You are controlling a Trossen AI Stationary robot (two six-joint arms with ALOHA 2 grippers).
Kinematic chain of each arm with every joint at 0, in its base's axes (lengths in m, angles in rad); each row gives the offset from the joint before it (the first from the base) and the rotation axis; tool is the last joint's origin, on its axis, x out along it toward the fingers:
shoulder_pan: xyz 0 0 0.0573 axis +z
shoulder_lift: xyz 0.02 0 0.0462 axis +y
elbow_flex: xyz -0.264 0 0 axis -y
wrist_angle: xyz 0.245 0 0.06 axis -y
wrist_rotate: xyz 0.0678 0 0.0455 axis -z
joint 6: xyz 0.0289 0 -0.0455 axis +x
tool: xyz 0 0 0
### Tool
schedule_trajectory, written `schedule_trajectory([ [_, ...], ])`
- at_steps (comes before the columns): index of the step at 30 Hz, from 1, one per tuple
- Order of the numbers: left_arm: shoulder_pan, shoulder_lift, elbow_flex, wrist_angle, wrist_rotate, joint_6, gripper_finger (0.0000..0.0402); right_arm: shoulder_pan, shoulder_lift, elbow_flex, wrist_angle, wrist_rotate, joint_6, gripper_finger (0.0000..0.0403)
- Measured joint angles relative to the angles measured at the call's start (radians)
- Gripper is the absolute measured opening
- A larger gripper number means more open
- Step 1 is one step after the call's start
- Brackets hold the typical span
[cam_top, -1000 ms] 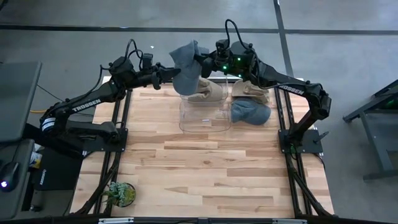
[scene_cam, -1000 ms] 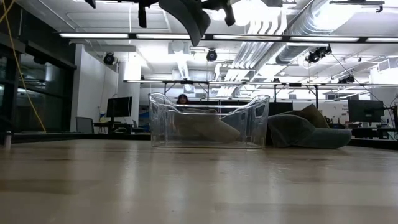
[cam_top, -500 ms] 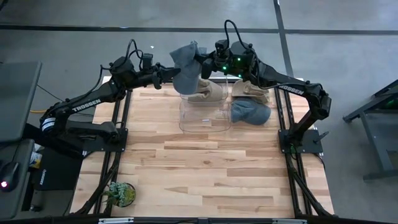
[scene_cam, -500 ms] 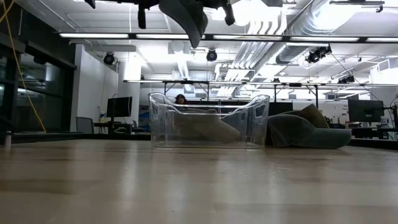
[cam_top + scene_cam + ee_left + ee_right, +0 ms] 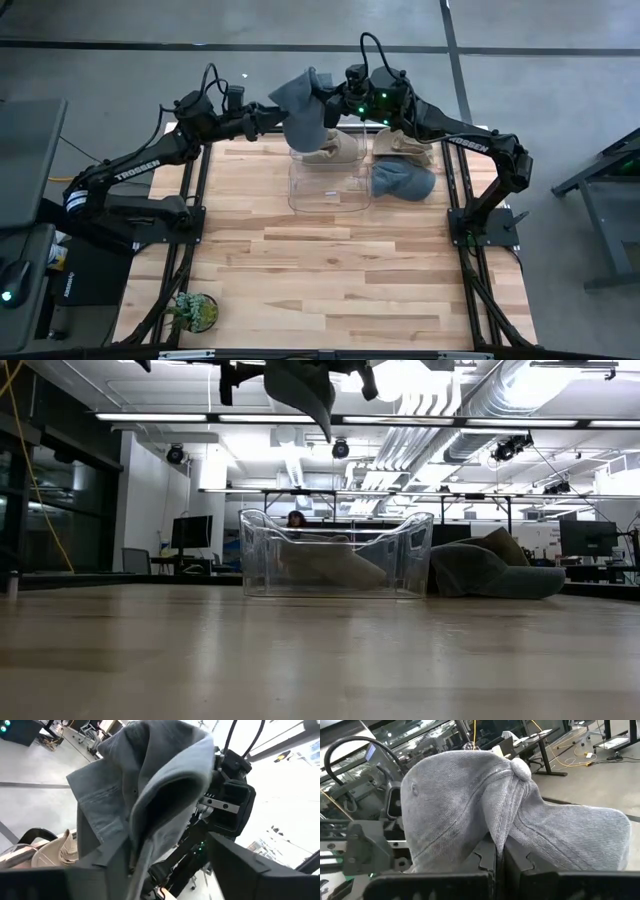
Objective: Pick & Place hat
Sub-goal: Put the left blue cap into the bottom transparent bin
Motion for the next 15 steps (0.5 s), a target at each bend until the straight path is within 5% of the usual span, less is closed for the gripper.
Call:
schedule_trajectory([
  [6, 0.0, -0.08, 0.0, -0.093, -0.143, 0.089, 0.0295, -0.007, 0.0, 0.0, -0.042, -0.015, -0.022, 0.0001],
  [10, 0.001, -0.155, 0.0, -0.158, -0.282, 0.127, 0.0305, -0.027, 0.0, 0.0, -0.06, -0.094, -0.03, 0.0001],
  [15, 0.001, -0.22, 0.0, -0.254, -0.319, 0.126, 0.0304, -0.068, -0.001, 0.009, -0.116, -0.239, -0.087, 0.0001],
])
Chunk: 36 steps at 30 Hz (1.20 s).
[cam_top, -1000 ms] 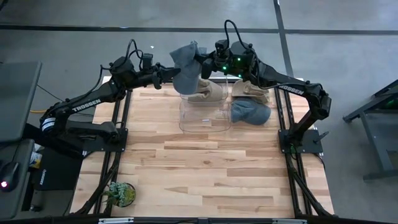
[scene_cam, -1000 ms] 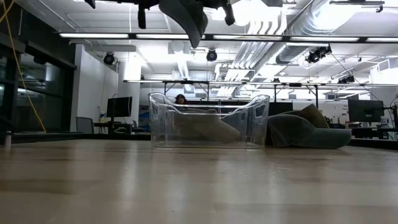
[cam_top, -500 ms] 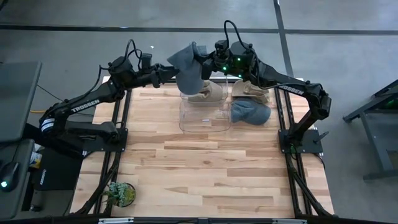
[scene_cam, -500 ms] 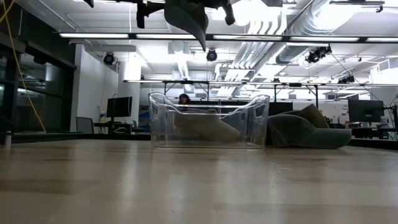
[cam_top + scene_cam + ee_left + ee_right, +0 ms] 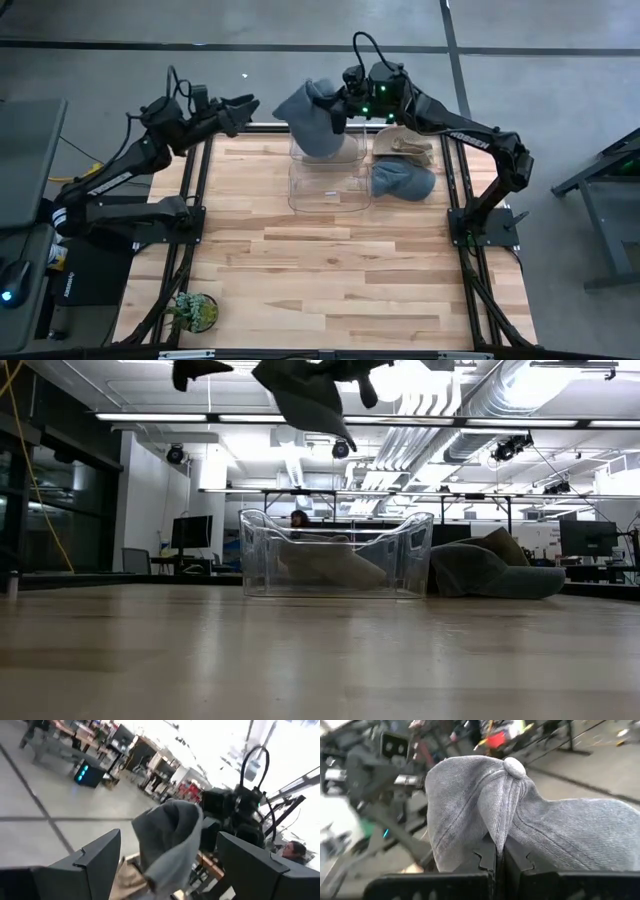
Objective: Pick & Place hat
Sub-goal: Put the left blue cap into the bottom transparent bin
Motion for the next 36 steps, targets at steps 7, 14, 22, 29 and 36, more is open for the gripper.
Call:
schedule_trajectory([
  [7, 0.0, -0.042, 0.0, -0.128, -0.001, -0.03, 0.0303, -0.017, 0.0, 0.067, -0.203, -0.12, -0.199, 0.0001],
  [14, 0.0, -0.042, 0.0, -0.134, 0.008, -0.064, 0.0303, 0.01, 0.0, 0.079, -0.33, -0.157, -0.387, 0.0001],
  [22, -0.001, -0.041, 0.0, -0.135, 0.022, -0.102, 0.0303, 0.069, 0.004, 0.071, -0.399, -0.158, -0.479, 0.0001],
  [29, -0.001, -0.041, 0.0, -0.131, 0.029, -0.131, 0.0303, 0.104, 0.075, 0.071, -0.45, -0.201, -0.492, 0.0001],
  [36, -0.001, -0.041, 0.0, -0.131, 0.029, -0.153, 0.0303, 0.136, 0.172, 0.07, -0.464, -0.194, -0.542, 0.0001],
])
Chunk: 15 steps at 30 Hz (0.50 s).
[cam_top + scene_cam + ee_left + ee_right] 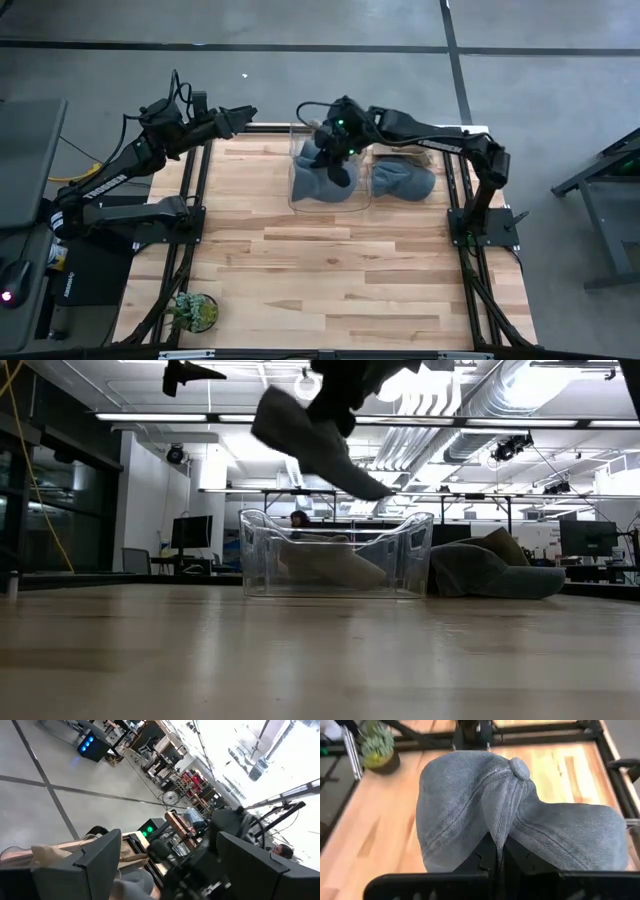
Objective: Pick & Place hat
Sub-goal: Put the left blue cap into the bottom transparent bin
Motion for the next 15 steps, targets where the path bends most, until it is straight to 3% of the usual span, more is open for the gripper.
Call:
schedule_trajectory([
  [5, 0.0, 0.0, 0.0, 0.0, 0.0, -0.002, 0.0303, 0.006, 0.041, 0.0, -0.055, 0.088, -0.063, 0.0001],
  [15, 0.0, 0.0, 0.0, -0.015, -0.008, -0.007, 0.0303, 0.02, 0.093, 0.0, -0.138, 0.159, -0.155, 0.0001],
])
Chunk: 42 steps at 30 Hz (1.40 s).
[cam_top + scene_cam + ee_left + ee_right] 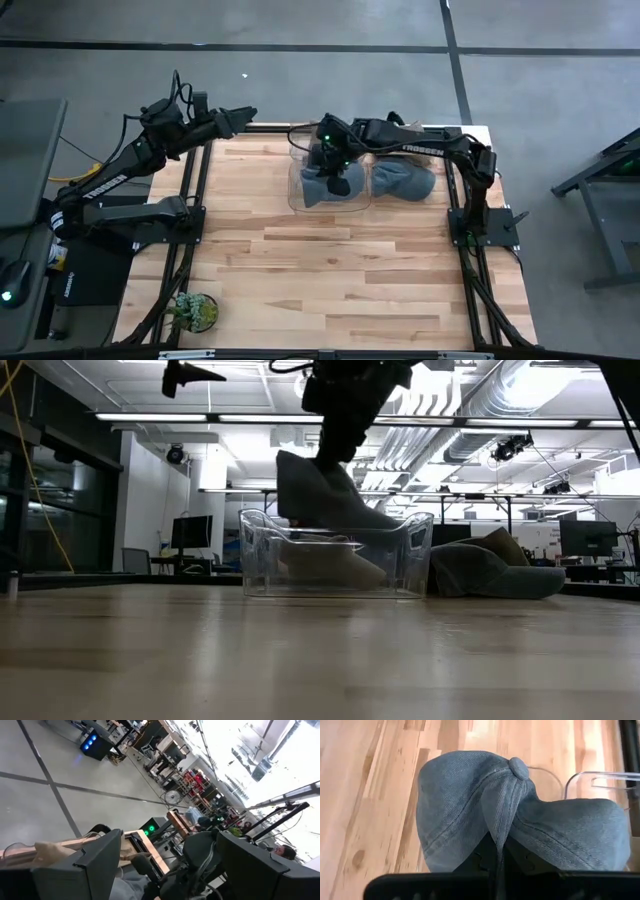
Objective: Pick & Place hat
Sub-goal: Put the left blue cap into the bottom transparent bin
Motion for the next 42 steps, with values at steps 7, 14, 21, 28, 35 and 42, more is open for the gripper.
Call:
schedule_trajectory([
  [7, 0.0, 0.001, 0.0, -0.015, -0.003, 0.001, 0.0303, 0.011, 0.033, 0.0, 0.003, -0.006, 0.0, 0.0],
  [14, 0.0, 0.001, 0.0, -0.031, -0.004, 0.002, 0.0303, 0.025, 0.061, 0.0, 0.006, -0.028, 0.003, 0.0],
  [21, 0.0, 0.001, 0.0, -0.031, -0.004, 0.003, 0.0303, 0.025, 0.085, 0.0, 0.019, -0.07, 0.023, 0.0],
  [28, 0.0, 0.001, 0.0, -0.03, -0.004, 0.002, 0.0303, 0.024, 0.11, 0.0, 0.013, -0.074, 0.026, 0.0],
  [35, 0.0, 0.001, 0.0, -0.03, -0.004, 0.002, 0.0303, 0.024, 0.116, 0.0, 0.006, -0.076, 0.022, 0.0],
  [42, 0.0, 0.001, 0.0, -0.03, -0.004, 0.002, 0.0303, 0.024, 0.116, 0.0, 0.006, -0.076, 0.027, 0.0006],
])
